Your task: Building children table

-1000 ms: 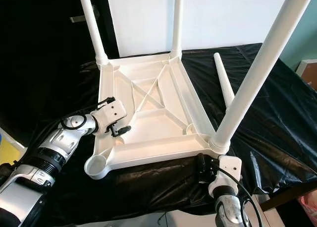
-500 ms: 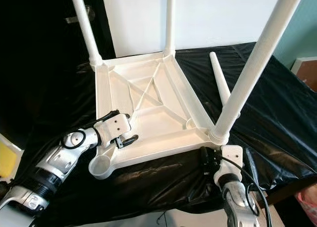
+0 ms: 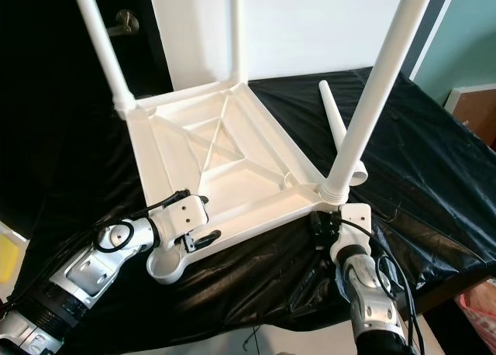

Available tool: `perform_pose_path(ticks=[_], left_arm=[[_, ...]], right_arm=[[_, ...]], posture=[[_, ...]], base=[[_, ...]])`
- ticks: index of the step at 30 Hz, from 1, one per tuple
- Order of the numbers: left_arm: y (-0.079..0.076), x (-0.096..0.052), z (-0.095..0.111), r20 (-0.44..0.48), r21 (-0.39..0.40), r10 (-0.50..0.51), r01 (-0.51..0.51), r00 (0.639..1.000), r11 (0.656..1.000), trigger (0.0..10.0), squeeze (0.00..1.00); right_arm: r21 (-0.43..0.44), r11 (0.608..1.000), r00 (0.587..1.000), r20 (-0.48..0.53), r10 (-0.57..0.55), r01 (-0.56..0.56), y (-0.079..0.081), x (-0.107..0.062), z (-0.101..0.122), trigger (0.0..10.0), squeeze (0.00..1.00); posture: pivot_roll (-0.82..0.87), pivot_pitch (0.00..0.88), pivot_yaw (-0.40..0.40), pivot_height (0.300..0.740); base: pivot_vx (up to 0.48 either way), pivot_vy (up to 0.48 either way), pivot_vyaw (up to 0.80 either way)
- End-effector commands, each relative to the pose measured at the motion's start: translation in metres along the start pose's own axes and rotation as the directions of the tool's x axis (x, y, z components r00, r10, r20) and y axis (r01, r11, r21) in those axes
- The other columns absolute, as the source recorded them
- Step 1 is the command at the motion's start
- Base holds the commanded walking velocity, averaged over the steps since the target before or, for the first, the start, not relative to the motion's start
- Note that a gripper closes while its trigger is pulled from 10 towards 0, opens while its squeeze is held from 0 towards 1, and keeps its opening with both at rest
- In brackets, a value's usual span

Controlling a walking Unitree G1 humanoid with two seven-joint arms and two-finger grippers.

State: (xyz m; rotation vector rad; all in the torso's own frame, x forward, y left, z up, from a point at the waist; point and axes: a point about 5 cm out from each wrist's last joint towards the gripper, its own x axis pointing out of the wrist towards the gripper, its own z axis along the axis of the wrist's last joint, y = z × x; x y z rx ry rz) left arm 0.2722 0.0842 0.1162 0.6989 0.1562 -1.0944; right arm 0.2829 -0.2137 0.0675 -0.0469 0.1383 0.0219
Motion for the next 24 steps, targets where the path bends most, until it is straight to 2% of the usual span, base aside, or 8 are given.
perform_pose_path(ticks=[1,8,18,19,20,21,22,24], left_arm=[[-0.052,0.007,-0.003,0.011,-0.038,-0.459,0.459,0.888,0.887,10.0,0.00],[-0.058,0.009,0.008,0.058,-0.048,-0.453,0.456,0.890,0.889,10.0,0.00],[-0.053,0.013,0.021,0.105,-0.088,-0.404,0.414,0.908,0.906,10.0,0.00],[-0.035,0.013,0.023,0.118,-0.093,-0.322,0.333,0.939,0.938,10.0,0.00],[-0.035,0.013,0.023,0.118,-0.093,-0.322,0.333,0.939,0.938,10.0,0.00],[-0.013,0.009,0.024,0.136,-0.109,-0.216,0.232,0.967,0.967,10.0,0.00],[-0.001,0.007,0.024,0.145,-0.125,-0.150,0.168,0.978,0.978,10.0,0.00],[0.006,0.006,0.025,0.150,-0.137,-0.110,0.131,0.983,0.982,10.0,0.00]], right_arm=[[0.006,0.998,0.996,0.069,0.056,-0.057,0.017,0.011,0.015,10.0,0.00],[-0.005,0.997,0.995,0.068,0.074,-0.074,0.020,0.009,0.011,10.0,0.00],[0.004,0.998,0.995,0.083,0.059,-0.059,0.016,0.013,0.010,10.0,0.00],[-0.007,0.999,0.994,0.095,0.052,-0.051,0.014,0.012,0.012,10.0,0.00],[-0.007,0.999,0.994,0.095,0.052,-0.051,0.014,0.012,0.012,10.0,0.00],[-0.012,0.999,0.994,0.101,0.043,-0.042,0.010,0.009,0.012,10.0,0.00],[-0.014,0.999,0.994,0.102,0.040,-0.039,0.008,0.008,0.012,10.0,0.00],[-0.014,0.999,0.994,0.102,0.039,-0.037,0.007,0.007,0.011,10.0,0.00]], posture=[[-0.02,0.009,0.016,0.740],[-0.01,0.014,0.008,0.740],[-0.02,0.016,0.012,0.740],[-0.02,0.015,0.010,0.740],[-0.02,0.015,0.010,0.740],[-0.02,0.014,0.008,0.740],[-0.02,0.014,0.008,0.740],[-0.02,0.014,0.008,0.740]], base=[[0.000,0.000,0.00],[0.000,0.000,0.00],[0.000,0.000,0.00],[0.000,0.000,0.00],[0.000,0.000,0.00],[0.000,0.000,0.00],[0.000,0.000,0.00],[0.000,0.000,0.00]])
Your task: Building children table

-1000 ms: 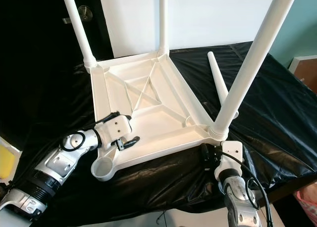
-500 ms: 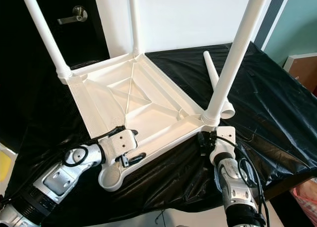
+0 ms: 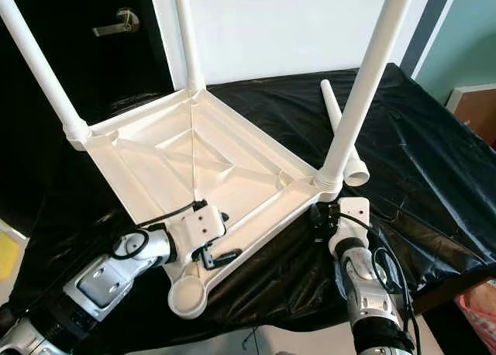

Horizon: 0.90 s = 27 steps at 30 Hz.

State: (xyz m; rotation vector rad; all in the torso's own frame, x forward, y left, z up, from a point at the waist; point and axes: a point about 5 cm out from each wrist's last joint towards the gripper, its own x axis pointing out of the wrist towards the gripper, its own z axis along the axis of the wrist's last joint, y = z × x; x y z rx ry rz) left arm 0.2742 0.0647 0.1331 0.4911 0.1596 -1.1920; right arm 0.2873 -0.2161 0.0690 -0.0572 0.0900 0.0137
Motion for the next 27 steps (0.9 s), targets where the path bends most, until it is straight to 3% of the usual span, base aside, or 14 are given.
perform_pose_path(ticks=[1,4,11,17,20,23,27], left_arm=[[0.015,-0.007,0.004,0.039,-0.018,0.028,-0.027,0.999,0.999,10.0,0.00],[0.045,-0.025,0.014,0.116,-0.053,0.191,-0.186,0.975,0.981,10.0,0.00],[0.049,-0.038,0.014,0.125,-0.036,0.180,-0.177,0.976,0.984,10.0,0.00],[0.055,-0.054,-0.008,0.012,-0.002,0.216,-0.216,0.976,0.976,10.0,0.00],[0.057,-0.056,-0.010,0.003,-0.003,0.229,-0.229,0.973,0.973,10.0,0.00],[0.073,-0.064,-0.033,-0.148,0.016,0.350,-0.352,0.925,0.936,10.0,0.00],[0.079,-0.061,-0.040,-0.194,0.053,0.426,-0.424,0.884,0.904,10.0,0.00]], right_arm=[[-0.005,0.999,0.998,0.053,0.045,-0.045,0.007,0.001,0.008,10.0,0.00],[-0.009,0.999,0.997,0.064,0.040,-0.040,0.003,-0.003,0.008,10.0,0.00],[-0.018,0.999,0.996,0.074,0.045,-0.044,0.002,-0.007,0.009,10.0,0.00],[0.000,1.000,0.994,0.108,0.011,-0.011,0.003,-0.010,0.015,10.0,0.00],[0.004,1.000,0.993,0.114,0.004,-0.004,0.004,-0.010,0.016,10.0,0.00],[0.030,0.999,0.991,0.134,0.011,-0.015,0.017,-0.007,0.020,10.0,0.00],[0.058,0.998,0.988,0.156,0.008,-0.018,0.028,-0.003,0.025,10.0,0.00]], posture=[[-0.02,0.013,0.008,0.740],[-0.02,0.012,0.007,0.740],[-0.02,0.009,0.008,0.740],[-0.01,0.011,0.001,0.740],[-0.01,0.011,0.001,0.740],[-0.01,0.011,-0.005,0.740],[0.00,0.011,-0.013,0.740]], base=[[0.000,0.000,0.00],[0.000,0.000,0.00],[0.000,0.000,0.00],[0.000,0.000,0.00],[0.000,0.000,0.00],[0.000,0.000,0.00],[0.000,0.000,0.00]])
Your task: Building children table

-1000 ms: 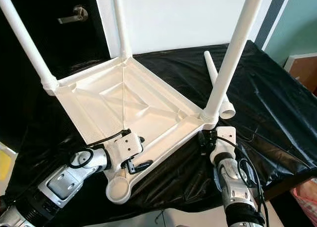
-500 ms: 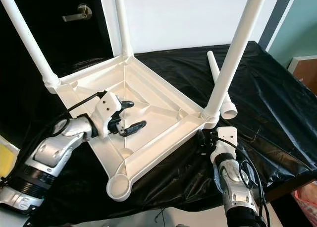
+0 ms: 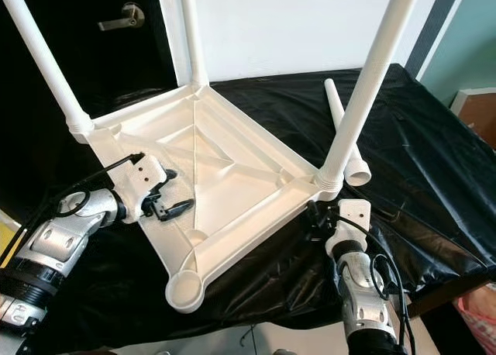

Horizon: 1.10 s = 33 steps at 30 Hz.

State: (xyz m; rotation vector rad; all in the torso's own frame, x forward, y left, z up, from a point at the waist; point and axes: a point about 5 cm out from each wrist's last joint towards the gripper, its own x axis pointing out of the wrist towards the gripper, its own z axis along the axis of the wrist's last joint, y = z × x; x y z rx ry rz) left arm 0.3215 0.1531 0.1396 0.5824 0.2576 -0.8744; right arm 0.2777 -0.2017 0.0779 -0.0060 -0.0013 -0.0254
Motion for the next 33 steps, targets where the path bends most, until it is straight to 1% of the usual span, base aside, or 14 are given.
perform_pose_path(ticks=[1,6,10,11,12,14,15,16,17,18,19,23,28,33], left_arm=[[0.010,0.002,0.000,-0.014,0.029,0.178,-0.178,0.984,0.984,10.0,0.00],[-0.004,0.011,-0.006,-0.075,0.118,0.131,-0.121,0.989,0.986,10.0,0.00],[-0.007,0.012,-0.006,-0.074,0.137,0.115,-0.104,0.991,0.985,10.0,0.00],[-0.011,0.013,-0.006,-0.075,0.140,0.086,-0.075,0.993,0.987,10.0,0.00],[-0.024,0.014,-0.005,-0.067,0.148,-0.005,0.015,0.998,0.989,10.0,0.00],[-0.024,0.014,-0.005,-0.067,0.148,-0.005,0.015,0.998,0.989,10.0,0.00],[-0.038,0.015,-0.005,-0.067,0.151,-0.102,0.111,0.993,0.982,10.0,0.00],[-0.038,0.015,-0.005,-0.067,0.151,-0.102,0.111,0.993,0.982,10.0,0.00],[-0.051,0.014,-0.005,-0.069,0.156,-0.188,0.196,0.980,0.968,10.0,0.00],[-0.051,0.014,-0.005,-0.069,0.156,-0.188,0.196,0.980,0.968,10.0,0.00],[-0.061,0.014,-0.005,-0.071,0.154,-0.246,0.254,0.967,0.955,10.0,0.00],[-0.079,0.015,-0.003,-0.061,0.132,-0.335,0.340,0.940,0.931,10.0,0.00],[-0.085,0.015,-0.001,-0.049,0.128,-0.360,0.363,0.932,0.923,10.0,0.00],[-0.096,0.022,0.010,0.005,0.123,-0.364,0.361,0.931,0.925,10.0,0.00]], right_arm=[[0.013,0.999,0.996,0.067,0.052,-0.053,0.016,0.008,0.016,10.0,0.00],[0.047,0.997,0.997,0.046,0.055,-0.057,0.027,0.007,0.013,10.0,0.00],[0.050,0.997,0.998,0.037,0.049,-0.051,0.028,0.007,0.012,10.0,0.00],[0.050,0.997,0.998,0.031,0.049,-0.051,0.028,0.007,0.011,10.0,0.00],[0.050,0.997,0.998,0.016,0.056,-0.056,0.027,0.009,0.008,10.0,0.00],[0.050,0.997,0.998,0.016,0.056,-0.056,0.027,0.009,0.008,10.0,0.00],[0.044,0.997,0.998,-0.005,0.061,-0.061,0.026,0.011,0.006,10.0,0.00],[0.044,0.997,0.998,-0.005,0.061,-0.061,0.026,0.011,0.006,10.0,0.00],[0.042,0.997,0.998,-0.022,0.066,-0.065,0.025,0.015,0.004,10.0,0.00],[0.042,0.997,0.998,-0.022,0.066,-0.065,0.025,0.015,0.004,10.0,0.00],[0.038,0.997,0.997,-0.033,0.068,-0.067,0.023,0.017,0.003,10.0,0.00],[0.038,0.997,0.996,-0.053,0.076,-0.074,0.022,0.027,0.004,10.0,0.00],[0.037,0.996,0.995,-0.059,0.078,-0.076,0.022,0.031,0.005,10.0,0.00],[0.046,0.991,0.989,-0.070,0.131,-0.128,0.032,0.047,0.009,10.0,0.00]], posture=[[0.00,0.011,-0.013,0.740],[-0.01,0.012,-0.023,0.740],[-0.01,0.012,-0.023,0.740],[-0.01,0.013,-0.023,0.740],[-0.01,0.011,-0.020,0.740],[-0.01,0.011,-0.020,0.740],[-0.01,0.010,-0.018,0.740],[-0.01,0.010,-0.018,0.740],[0.00,0.008,-0.016,0.740],[0.00,0.008,-0.016,0.740],[0.00,0.006,-0.015,0.740],[0.00,0.000,-0.018,0.740],[0.00,0.000,-0.016,0.740],[0.01,0.003,-0.021,0.740]], base=[[0.000,0.000,0.00],[0.000,0.000,0.00],[0.000,0.000,0.00],[0.000,0.000,0.00],[0.000,0.000,0.00],[0.000,0.000,0.00],[0.000,0.000,0.00],[0.000,0.000,0.00],[0.000,0.000,0.00],[0.000,0.000,0.00],[0.000,0.000,0.00],[0.000,0.000,0.00],[0.000,0.000,0.00],[0.000,0.000,0.00]])
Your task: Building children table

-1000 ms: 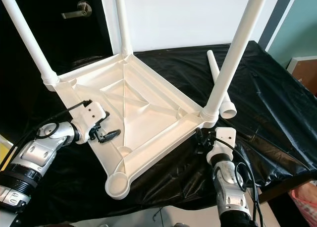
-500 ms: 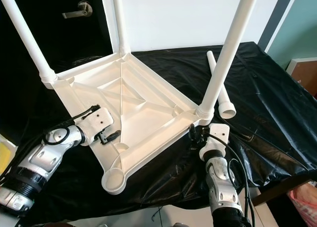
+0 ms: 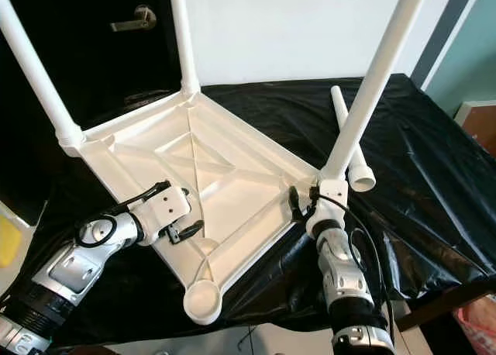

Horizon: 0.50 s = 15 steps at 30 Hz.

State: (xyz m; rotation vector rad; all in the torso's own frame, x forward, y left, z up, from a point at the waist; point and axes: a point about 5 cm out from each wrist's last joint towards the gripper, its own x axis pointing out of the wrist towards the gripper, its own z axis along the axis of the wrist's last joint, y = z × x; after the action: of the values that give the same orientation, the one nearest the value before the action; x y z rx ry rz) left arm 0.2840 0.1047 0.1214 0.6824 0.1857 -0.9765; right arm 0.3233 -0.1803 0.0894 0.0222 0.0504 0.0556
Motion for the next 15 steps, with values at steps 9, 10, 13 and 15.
perform_pose_path(ticks=[9,10,13,15], left_arm=[[-0.031,0.015,0.014,0.057,-0.021,-0.223,0.224,0.973,0.974,10.0,0.00],[-0.027,0.016,0.013,0.051,-0.017,-0.196,0.197,0.979,0.980,10.0,0.00],[-0.012,0.013,0.013,0.053,-0.008,-0.102,0.102,0.993,0.995,10.0,0.00],[0.020,0.007,0.014,0.074,-0.024,0.075,-0.073,0.994,0.997,10.0,0.00]], right_arm=[[-0.004,0.992,0.992,-0.003,0.127,-0.127,0.020,0.017,0.006,10.0,0.00],[-0.003,0.992,0.992,0.006,0.126,-0.126,0.021,0.018,0.008,10.0,0.00],[-0.010,0.993,0.992,0.031,0.121,-0.120,0.021,0.016,0.011,10.0,0.00],[-0.009,0.995,0.991,0.077,0.105,-0.104,0.019,0.012,0.015,10.0,0.00]], posture=[[0.01,0.004,-0.025,0.740],[0.01,0.004,-0.026,0.740],[0.01,0.006,-0.026,0.740],[0.01,0.010,-0.025,0.740]], base=[[0.000,0.000,0.00],[0.000,0.000,0.00],[0.000,0.000,0.00],[0.000,0.000,0.00]])
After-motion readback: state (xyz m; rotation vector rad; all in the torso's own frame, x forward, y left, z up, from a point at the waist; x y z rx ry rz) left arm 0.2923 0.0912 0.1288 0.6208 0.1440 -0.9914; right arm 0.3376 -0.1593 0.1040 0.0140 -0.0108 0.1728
